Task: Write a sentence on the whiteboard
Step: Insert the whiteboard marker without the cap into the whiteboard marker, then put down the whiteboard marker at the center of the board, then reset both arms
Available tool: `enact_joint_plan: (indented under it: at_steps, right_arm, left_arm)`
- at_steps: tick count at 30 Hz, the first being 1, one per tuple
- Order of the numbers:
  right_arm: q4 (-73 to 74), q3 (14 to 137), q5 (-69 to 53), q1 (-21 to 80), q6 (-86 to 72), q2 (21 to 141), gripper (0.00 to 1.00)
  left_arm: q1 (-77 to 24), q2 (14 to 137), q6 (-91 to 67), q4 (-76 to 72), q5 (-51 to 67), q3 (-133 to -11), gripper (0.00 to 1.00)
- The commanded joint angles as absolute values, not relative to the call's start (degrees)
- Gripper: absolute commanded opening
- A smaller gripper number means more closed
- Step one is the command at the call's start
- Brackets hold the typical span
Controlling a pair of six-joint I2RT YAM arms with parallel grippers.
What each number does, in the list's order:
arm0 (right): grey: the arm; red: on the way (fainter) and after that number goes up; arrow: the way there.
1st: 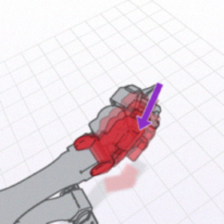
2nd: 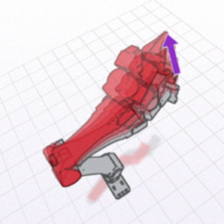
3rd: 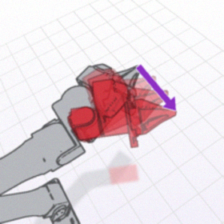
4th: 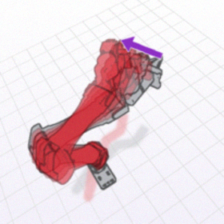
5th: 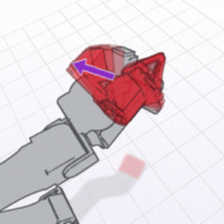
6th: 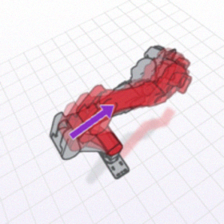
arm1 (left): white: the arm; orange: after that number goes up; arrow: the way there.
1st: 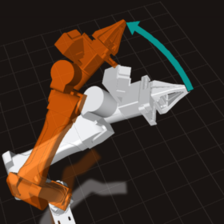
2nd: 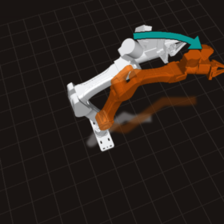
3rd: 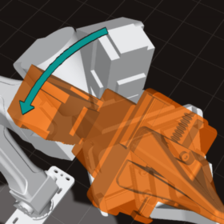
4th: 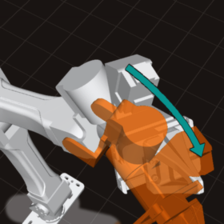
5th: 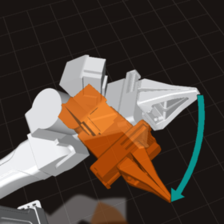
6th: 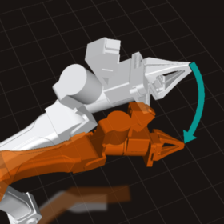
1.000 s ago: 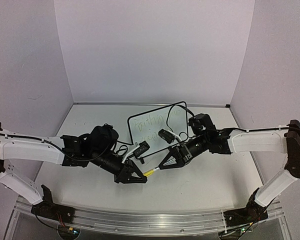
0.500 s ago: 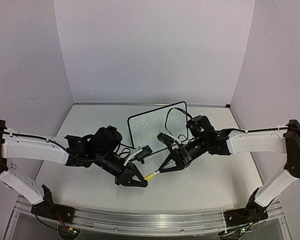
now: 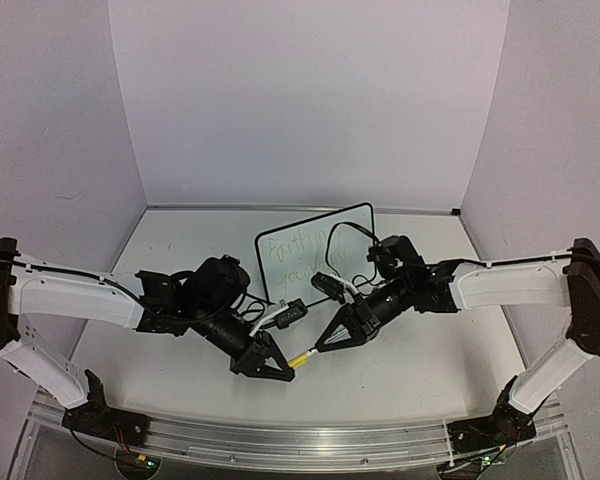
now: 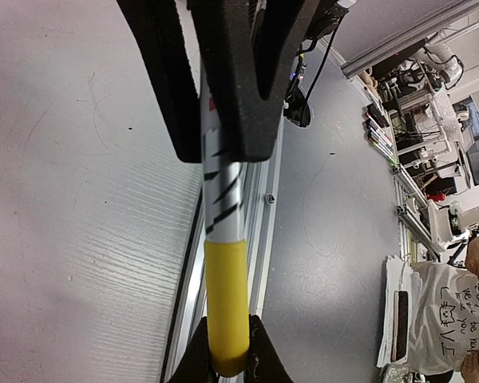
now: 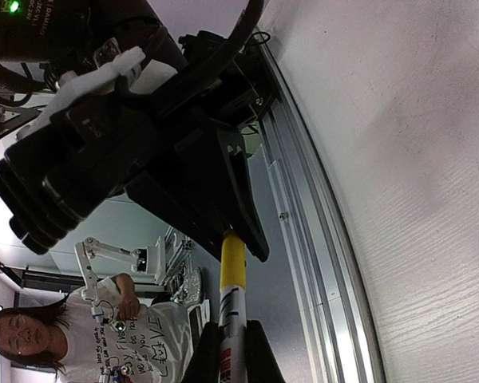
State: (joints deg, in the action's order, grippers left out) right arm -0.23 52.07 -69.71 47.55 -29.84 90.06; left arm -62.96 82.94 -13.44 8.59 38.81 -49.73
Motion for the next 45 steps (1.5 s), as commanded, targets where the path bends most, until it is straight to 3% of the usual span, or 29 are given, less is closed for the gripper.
enact_joint_plan:
  at_steps: [1,7,12,20,22,27,31,36,45]
  right_arm:
    - [-5.1,55.4,-64.6,50.2,-27.6,89.0,0.00]
    - [3.0,51.4,-52.7,39.1,-26.3,85.7,0.00]
    - [8.4,49.5,-42.6,31.5,-25.0,85.5,0.00]
    - [9.8,50.0,-37.0,26.7,-23.0,93.5,0.00]
    - [9.8,50.4,-35.4,26.1,-22.5,94.9,0.05]
    - [10.1,51.3,-30.5,24.3,-21.7,96.4,0.27]
    - [11.0,52.1,-27.0,23.6,-19.2,95.7,0.62]
    - [12.7,52.8,-22.9,20.5,-17.1,95.0,0.95]
    - [13.4,55.1,-22.3,11.4,-13.5,93.3,0.98]
  left_arm:
    - [-62.5,82.6,-12.6,-2.0,33.2,-54.1,0.07]
    - [-61.3,73.9,-17.2,1.1,14.8,-43.1,0.56]
    - [-58.9,66.9,-23.1,3.9,1.5,-34.8,0.78]
    - [-51.1,65.6,-27.9,4.4,0.5,-31.0,0.85]
    - [-49.1,65.9,-28.1,4.3,0.8,-31.0,0.86]
    - [-44.7,67.2,-29.3,2.2,2.7,-30.6,0.86]
    - [-41.7,68.9,-28.9,0.8,3.8,-31.0,0.87]
    - [-37.2,72.2,-28.2,-2.0,5.1,-32.1,0.89]
    - [-21.4,78.2,-22.0,-3.4,9.9,-36.2,0.89]
